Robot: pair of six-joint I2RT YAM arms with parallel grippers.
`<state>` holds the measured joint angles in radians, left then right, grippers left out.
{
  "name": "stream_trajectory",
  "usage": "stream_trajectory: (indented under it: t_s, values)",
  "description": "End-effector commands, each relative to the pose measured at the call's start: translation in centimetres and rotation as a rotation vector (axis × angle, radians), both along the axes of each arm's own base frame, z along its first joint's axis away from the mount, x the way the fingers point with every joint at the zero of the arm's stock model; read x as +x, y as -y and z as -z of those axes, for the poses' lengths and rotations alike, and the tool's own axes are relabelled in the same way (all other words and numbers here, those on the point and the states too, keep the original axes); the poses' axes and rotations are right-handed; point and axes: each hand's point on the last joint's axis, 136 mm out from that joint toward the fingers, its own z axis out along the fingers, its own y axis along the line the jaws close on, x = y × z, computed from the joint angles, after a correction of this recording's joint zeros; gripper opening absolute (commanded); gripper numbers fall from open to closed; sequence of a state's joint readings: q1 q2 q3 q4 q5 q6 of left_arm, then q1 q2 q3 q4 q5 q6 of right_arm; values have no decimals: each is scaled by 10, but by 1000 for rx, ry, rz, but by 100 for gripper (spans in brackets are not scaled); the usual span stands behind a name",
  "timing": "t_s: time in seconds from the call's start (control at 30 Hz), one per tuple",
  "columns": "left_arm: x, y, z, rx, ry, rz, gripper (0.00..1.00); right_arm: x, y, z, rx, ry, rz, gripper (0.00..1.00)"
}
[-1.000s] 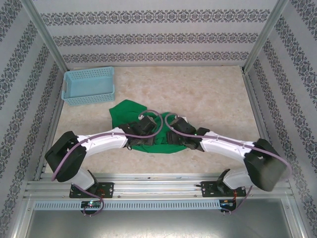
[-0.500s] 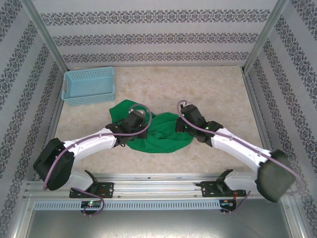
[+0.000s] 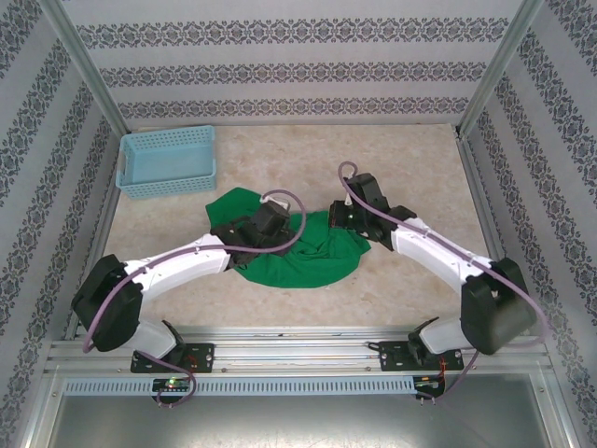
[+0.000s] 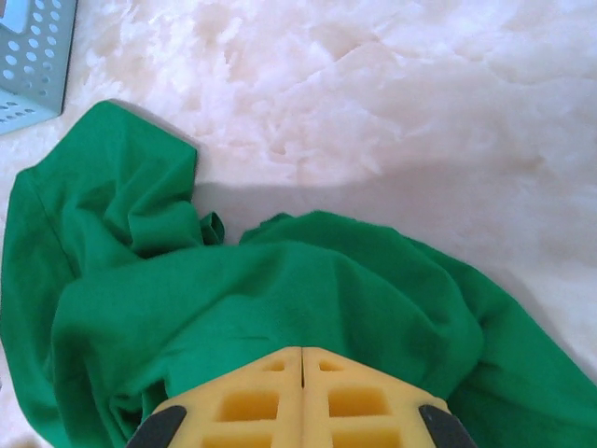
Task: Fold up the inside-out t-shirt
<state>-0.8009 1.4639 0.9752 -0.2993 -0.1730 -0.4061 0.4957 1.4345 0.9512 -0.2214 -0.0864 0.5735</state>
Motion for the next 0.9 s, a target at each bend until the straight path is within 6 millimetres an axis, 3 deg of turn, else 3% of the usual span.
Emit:
stream_trajectory:
  t_s: [0.0, 0.3, 0.43, 0.53, 0.7, 0.8, 0.87]
  values:
    - [-10, 25, -7, 20, 41, 109, 58, 15, -12, -14, 65, 27, -16, 0]
    - [3, 43, 32, 106, -45, 83, 62, 18, -4, -2, 75, 8, 14, 0]
    - [11, 43, 38, 141, -50, 55, 49, 18, 3, 3, 65, 1, 30, 0]
    - [14, 40, 36, 150, -38, 42, 33, 18, 12, 6, 36, 3, 49, 0]
    - [17, 38, 17, 127, -12, 30, 2, 17, 25, 14, -33, -11, 76, 0]
    - [10, 39, -13, 39, 13, 38, 0, 17, 29, 15, -51, -16, 83, 0]
    - [1, 39, -44, -72, 56, 56, 0, 18, 30, 16, -61, -22, 85, 0]
